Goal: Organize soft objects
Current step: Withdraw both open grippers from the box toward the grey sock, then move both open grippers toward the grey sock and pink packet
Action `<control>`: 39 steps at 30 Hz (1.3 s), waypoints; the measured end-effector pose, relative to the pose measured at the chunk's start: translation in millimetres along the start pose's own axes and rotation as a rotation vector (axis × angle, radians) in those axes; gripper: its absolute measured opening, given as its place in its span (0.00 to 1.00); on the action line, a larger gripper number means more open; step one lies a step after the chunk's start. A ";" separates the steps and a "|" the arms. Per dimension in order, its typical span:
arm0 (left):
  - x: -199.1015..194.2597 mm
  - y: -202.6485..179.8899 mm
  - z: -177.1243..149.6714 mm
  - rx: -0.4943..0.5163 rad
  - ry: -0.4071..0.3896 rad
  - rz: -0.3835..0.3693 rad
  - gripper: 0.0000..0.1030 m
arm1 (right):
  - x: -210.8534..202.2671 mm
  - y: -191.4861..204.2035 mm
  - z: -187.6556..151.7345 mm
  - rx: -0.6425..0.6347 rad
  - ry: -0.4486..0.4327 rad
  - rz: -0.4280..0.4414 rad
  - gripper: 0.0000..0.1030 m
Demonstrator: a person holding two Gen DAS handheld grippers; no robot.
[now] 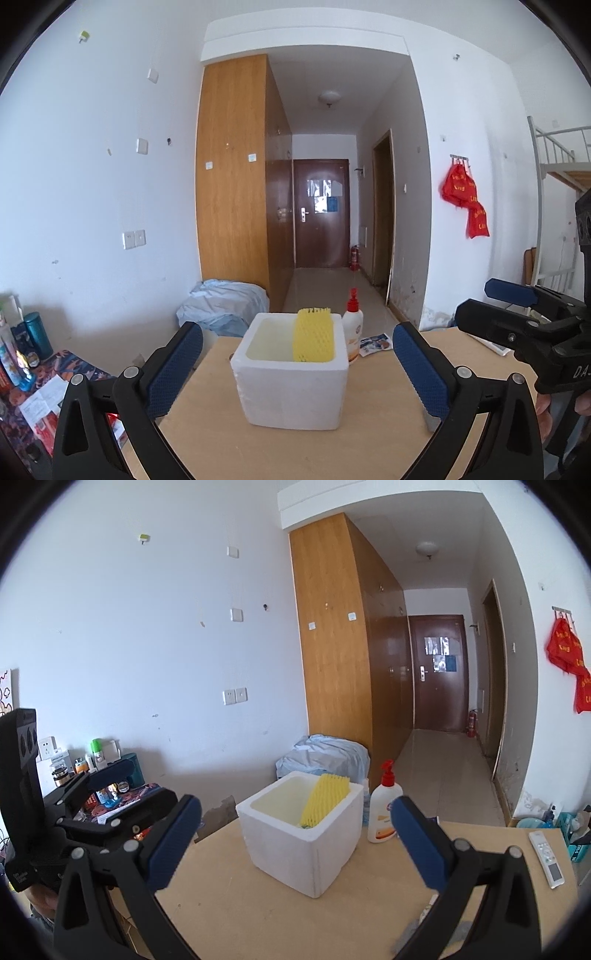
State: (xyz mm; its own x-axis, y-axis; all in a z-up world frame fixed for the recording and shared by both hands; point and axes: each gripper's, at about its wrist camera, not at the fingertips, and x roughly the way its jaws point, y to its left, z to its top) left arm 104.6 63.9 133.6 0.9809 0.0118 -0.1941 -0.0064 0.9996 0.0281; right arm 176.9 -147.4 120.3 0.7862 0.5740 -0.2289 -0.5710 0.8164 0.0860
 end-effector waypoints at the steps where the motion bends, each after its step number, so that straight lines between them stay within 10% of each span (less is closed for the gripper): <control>1: -1.9 -0.7 0.1 0.001 -0.005 0.001 1.00 | -1.9 -0.1 -0.5 0.001 -0.003 0.001 1.00; 39: 2.0 -27.7 -113.0 -0.034 0.048 -0.094 1.00 | -32.8 -26.8 -114.2 0.104 0.068 -0.081 1.00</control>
State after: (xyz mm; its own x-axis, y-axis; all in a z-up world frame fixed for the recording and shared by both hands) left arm 84.8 39.2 21.7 0.9670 -0.0819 -0.2413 0.0781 0.9966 -0.0254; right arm 139.5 -195.3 14.7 0.8091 0.5032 -0.3037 -0.4760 0.8641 0.1634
